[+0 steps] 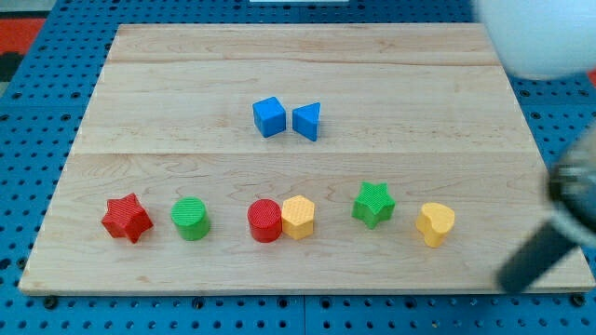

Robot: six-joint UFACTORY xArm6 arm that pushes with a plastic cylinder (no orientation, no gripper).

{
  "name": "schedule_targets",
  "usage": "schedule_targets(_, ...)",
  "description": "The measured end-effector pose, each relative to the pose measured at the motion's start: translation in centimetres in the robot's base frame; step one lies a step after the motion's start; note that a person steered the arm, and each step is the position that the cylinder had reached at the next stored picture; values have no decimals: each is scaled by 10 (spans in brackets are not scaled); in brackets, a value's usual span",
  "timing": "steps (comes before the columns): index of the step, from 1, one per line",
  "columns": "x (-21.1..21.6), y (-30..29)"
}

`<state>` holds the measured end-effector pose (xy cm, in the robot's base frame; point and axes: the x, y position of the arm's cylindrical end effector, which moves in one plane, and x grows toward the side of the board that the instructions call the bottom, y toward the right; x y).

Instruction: Separate the yellow hexagon and the red circle

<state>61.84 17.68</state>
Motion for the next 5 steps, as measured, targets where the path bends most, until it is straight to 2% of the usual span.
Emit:
schedule_targets(1, -1, -120)
schedule_targets(2, -33, -187)
schedule_targets(3, -73, -215)
schedule_targets(5, -63, -226)
